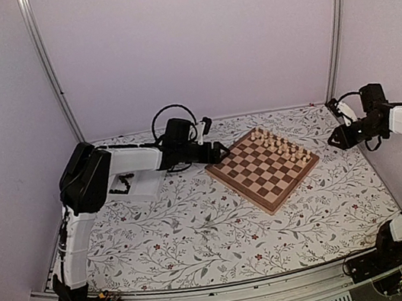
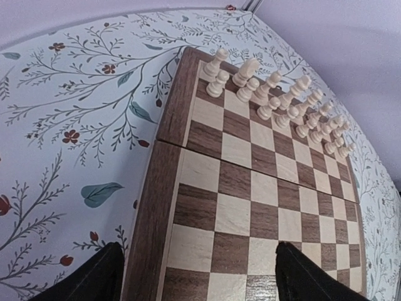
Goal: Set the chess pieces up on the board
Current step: Adjust the chessboard at the center of the board.
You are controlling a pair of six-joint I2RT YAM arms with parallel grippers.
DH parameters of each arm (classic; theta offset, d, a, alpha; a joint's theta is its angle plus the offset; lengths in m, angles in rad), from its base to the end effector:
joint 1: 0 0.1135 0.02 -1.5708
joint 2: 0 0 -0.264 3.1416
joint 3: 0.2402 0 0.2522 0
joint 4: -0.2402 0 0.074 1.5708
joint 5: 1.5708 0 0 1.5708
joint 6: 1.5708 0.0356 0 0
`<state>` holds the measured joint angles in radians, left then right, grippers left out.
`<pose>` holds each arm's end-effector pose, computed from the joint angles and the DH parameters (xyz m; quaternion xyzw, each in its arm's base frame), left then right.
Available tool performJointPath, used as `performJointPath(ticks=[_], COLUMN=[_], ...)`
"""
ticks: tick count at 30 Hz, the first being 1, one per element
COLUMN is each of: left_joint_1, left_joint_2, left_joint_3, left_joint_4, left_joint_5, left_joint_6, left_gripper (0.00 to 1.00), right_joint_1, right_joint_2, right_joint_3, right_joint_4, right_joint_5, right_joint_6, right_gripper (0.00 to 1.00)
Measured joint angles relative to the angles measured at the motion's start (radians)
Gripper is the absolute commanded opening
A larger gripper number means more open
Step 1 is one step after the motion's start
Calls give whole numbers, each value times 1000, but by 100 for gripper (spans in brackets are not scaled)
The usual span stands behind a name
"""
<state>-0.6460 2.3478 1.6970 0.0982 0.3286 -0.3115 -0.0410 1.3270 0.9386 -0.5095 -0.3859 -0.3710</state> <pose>0.4147 -0.3270 0.1445 0.2220 0.8361 -0.3483 0.3610 0.2727 0.0022 0.2488 -0.2146 0.9034 0.1109 0.3542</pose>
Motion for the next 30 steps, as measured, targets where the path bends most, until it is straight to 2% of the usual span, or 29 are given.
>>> performJointPath(ticks=[1,3,9,18,24,29,30], left_joint_1=[0,0,0,-3,-6,-5,-4], left_joint_2=[11,36,80,80,32,18,22], left_joint_3=[11,38,83,85,13,16,35], left_joint_4=[-4,-19,-42,-53,-43,-69,-95], left_joint_5=[9,28,69,124,76,-6,-13], left_joint_6=[-1,-4,-11,-6,27,38,39], left_gripper=[85,85,85,84,86,86,94], right_joint_1=[-49,-115,-157,-157,-157,-157,-157], right_joint_2=[13,57,255,429,495,510,516], right_joint_3=[1,3,16,66,72,74,77], right_joint_4=[8,21,26,42,55,74,79], right_joint_5=[-20,-44,-62,-50,-56,-89,-100], right_joint_6=[19,56,130,155,169,170,170], right_gripper=[7,0,0,0,1,2,2])
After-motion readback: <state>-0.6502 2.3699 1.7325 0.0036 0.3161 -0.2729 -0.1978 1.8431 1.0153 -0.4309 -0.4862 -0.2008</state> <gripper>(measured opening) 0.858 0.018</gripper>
